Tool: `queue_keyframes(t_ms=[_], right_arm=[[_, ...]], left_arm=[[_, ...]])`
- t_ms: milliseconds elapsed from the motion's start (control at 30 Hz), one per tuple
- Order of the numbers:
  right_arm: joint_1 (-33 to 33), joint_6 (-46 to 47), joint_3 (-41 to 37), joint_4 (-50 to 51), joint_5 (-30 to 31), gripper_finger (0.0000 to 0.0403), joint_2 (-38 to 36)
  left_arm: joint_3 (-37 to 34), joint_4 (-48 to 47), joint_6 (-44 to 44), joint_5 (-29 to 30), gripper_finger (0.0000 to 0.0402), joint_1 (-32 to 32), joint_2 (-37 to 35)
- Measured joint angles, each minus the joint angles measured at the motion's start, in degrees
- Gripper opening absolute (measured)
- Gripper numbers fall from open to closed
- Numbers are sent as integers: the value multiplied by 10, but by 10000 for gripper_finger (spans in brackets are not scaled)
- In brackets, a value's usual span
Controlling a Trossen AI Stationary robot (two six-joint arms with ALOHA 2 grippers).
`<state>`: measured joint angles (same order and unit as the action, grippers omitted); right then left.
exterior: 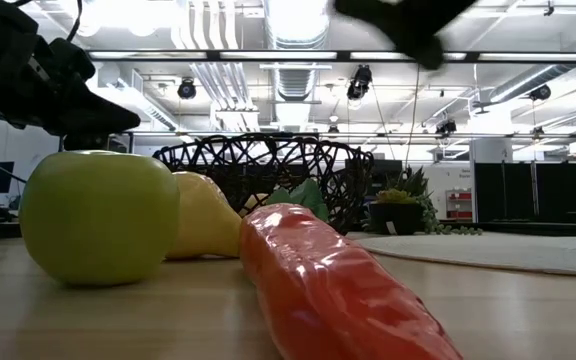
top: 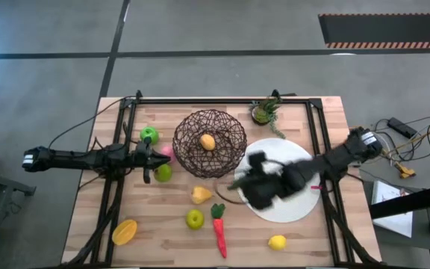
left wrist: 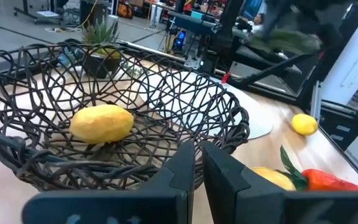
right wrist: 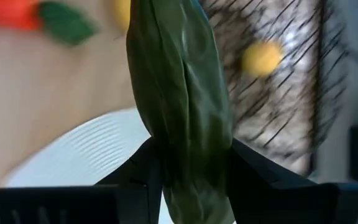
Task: Build produce basket
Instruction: Put the cucumber into the wire basket
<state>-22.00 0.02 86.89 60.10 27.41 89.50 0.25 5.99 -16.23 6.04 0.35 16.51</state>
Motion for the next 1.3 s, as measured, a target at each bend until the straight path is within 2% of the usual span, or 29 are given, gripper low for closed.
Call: queue_keyframes(t_ms=[100,200,300,400,567,800,900,1167,1300], right_arm=[[78,-126,0,-81,-22,119,14],[145,-224,0,-138,-71,119,38],[198,-295,0,-166,-119,125,73],[236,-340,0,-177,-140,130,116],[269,-369,0,-178,-149,133,179],[276,-391,0,-189,-136,136,219],[276,-392,0,-190,-127,149,220],[277,-384,0,-189,-114,224,199],[277,-358,0,-190,-108,233,167]], left_arm=[[0,0,-1,0,13,0,0],[0,-1,-2,0,13,0,0],[0,-1,-15,0,13,0,5],[0,-2,-17,0,13,0,15],[0,-3,-30,0,13,0,39],[0,-2,-31,0,13,0,72],[0,1,-31,0,13,0,83],[0,32,-31,1,13,0,99],[0,40,-31,1,13,0,103]])
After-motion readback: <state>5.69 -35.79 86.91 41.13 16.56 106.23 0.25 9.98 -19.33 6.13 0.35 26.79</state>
